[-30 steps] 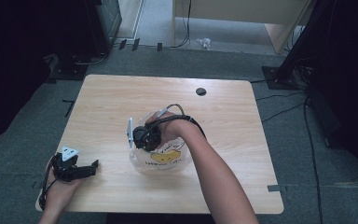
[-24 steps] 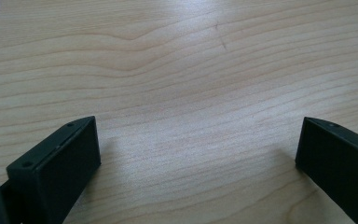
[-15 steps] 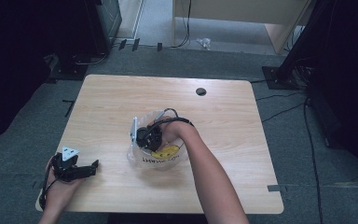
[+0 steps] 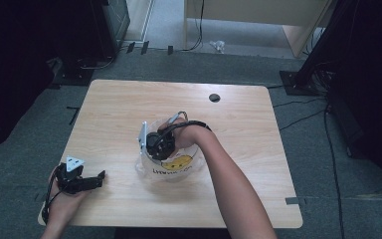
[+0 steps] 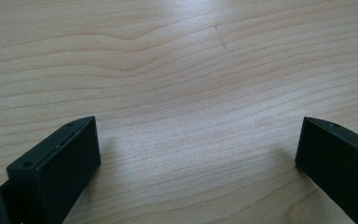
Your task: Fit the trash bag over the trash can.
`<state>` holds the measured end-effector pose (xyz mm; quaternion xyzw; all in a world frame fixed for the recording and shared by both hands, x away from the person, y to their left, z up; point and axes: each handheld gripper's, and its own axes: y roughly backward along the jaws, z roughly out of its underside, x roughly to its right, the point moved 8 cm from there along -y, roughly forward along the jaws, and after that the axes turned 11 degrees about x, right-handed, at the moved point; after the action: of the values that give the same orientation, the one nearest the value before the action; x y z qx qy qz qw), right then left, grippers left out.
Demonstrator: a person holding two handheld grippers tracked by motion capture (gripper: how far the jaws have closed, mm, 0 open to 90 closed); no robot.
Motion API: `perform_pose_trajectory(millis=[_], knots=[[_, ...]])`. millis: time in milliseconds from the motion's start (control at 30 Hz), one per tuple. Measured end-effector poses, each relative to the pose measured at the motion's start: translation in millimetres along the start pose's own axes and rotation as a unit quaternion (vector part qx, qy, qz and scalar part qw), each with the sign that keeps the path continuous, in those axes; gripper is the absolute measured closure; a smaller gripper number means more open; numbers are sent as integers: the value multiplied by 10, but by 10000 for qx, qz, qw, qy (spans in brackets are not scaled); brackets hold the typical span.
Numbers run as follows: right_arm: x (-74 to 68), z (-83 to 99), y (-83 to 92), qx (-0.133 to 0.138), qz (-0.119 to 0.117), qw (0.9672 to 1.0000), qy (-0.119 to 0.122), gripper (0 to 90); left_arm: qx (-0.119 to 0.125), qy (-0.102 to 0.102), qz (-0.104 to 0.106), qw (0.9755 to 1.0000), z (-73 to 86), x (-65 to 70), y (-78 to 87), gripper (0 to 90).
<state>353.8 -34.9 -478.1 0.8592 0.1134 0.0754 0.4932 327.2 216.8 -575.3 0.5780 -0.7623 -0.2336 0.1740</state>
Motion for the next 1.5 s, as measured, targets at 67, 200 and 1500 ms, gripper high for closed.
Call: perform_pose_trajectory(millis=[67,200,1500], knots=[[-42,22,82,-81,71,9999,49,877,-1,0,2,10000,0,0,0,0],[-152,132,188,-490,82,9987,101,876,-4,-2,2,10000,0,0,0,0],[-305,214,749,424,851,9935,-633,886,1,2,-2,10000,0,0,0,0]])
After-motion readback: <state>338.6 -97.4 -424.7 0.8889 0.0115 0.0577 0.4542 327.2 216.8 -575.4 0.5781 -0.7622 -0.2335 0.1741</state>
